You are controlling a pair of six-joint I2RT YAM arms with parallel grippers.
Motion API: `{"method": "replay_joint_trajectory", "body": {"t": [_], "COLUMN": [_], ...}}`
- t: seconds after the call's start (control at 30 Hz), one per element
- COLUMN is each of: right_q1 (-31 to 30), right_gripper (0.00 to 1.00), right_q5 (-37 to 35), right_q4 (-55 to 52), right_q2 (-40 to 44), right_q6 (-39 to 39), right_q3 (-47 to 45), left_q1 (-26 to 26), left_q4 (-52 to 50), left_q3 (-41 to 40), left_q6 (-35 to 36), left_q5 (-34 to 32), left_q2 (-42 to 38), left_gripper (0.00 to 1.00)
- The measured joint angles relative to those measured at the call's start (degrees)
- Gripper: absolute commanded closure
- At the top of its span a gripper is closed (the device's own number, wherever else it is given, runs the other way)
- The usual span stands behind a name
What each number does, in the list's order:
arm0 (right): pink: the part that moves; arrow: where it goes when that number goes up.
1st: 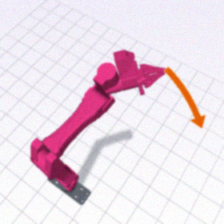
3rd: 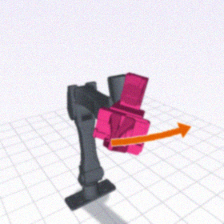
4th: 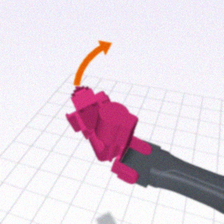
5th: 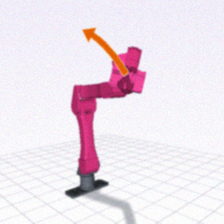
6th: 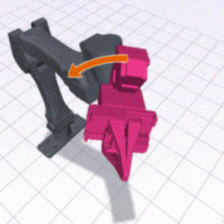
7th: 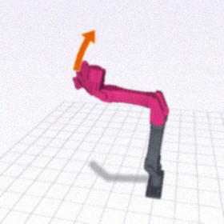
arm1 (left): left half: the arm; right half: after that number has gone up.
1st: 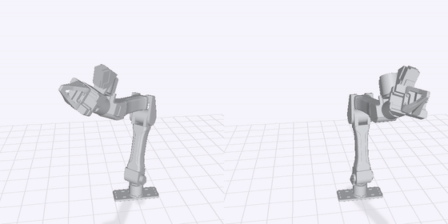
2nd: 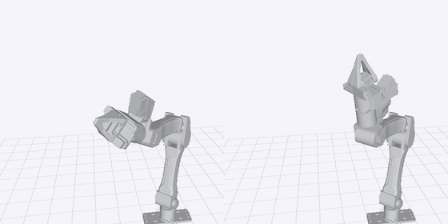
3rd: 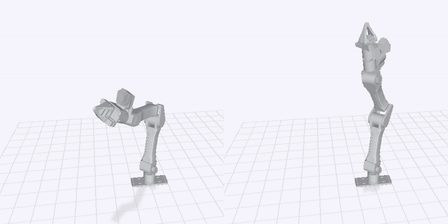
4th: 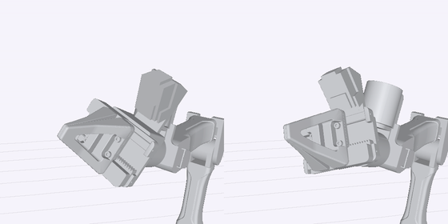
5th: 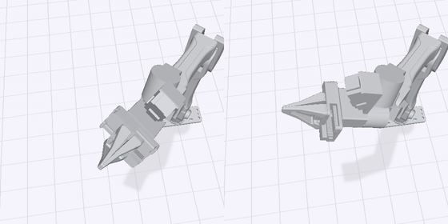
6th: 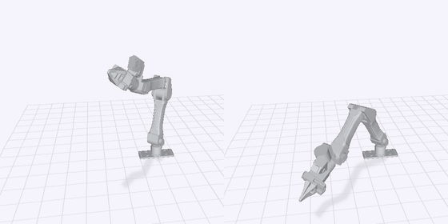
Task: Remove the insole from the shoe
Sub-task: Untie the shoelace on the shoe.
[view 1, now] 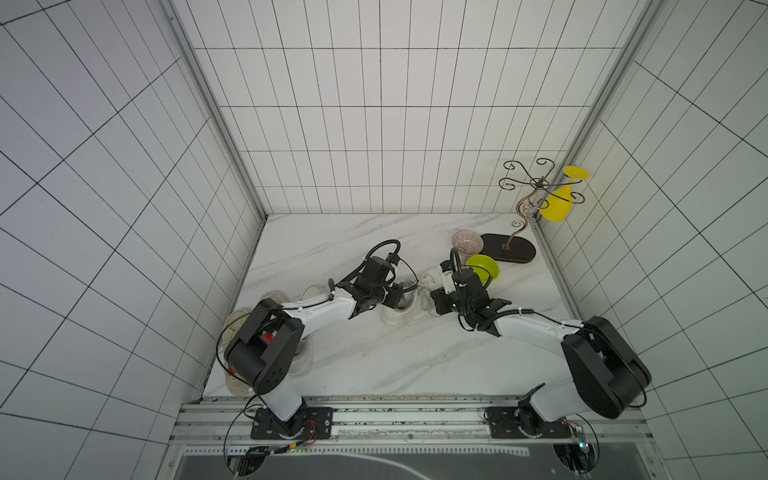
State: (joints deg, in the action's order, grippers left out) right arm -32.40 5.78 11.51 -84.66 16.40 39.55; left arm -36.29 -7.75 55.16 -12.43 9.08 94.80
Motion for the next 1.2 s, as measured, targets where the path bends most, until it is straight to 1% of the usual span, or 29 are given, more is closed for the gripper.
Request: {"method": "replay_joint_trajectory", "body": {"t": [0.23,0.3,0.4,0.63,0.77,0.83,0.93,1.1,1.2], "right_q1": [0.0,0.0,0.0,-0.3,-0.3,-0.3,-0.3,-0.3,-0.3], "right_gripper": [0.88,0.87,0.82,0.82,0.88,0.95,1.00,1.00,1.00], "right_q5": [-1.0,-1.0,-1.2,-2.6,-3.5,-3.7,-3.7,-4.0,-5.6], "right_q4": [0.8,1.0,1.2,1.7,1.9,2.2,2.6,3.8,4.8], "right_q2": [0.6,0.6,0.3,-1.1,-1.5,-1.5,-1.4,0.5,2.6], "right_q6": [0.0,0.0,-0.1,-0.2,-0.3,-0.4,-0.5,-0.2,0.5], "right_q3": [0.0,0.0,0.1,0.4,0.4,0.4,0.4,0.4,0.3], "left_q1": [-0.1,-0.4,-1.0,-1.3,-1.3,-1.3,-1.3,-1.4,-1.4], "left_q4": [-0.1,-0.1,0.0,-0.2,-0.2,-0.2,-0.2,-0.2,-0.2], "left_q3": [0.2,0.3,0.6,0.9,0.9,0.9,0.9,0.9,0.9], "left_q6": [0.1,0.1,0.4,0.7,0.7,0.7,0.7,0.7,0.7], "left_q5": [0.0,0.0,0.2,0.4,0.4,0.4,0.4,0.3,0.0], "left_q2": [0.1,0.2,0.5,0.7,0.7,0.7,0.7,0.7,0.7], "left_gripper": [1.00,1.00,1.00,1.00,1.00,1.00,1.00,1.00,1.00]}}
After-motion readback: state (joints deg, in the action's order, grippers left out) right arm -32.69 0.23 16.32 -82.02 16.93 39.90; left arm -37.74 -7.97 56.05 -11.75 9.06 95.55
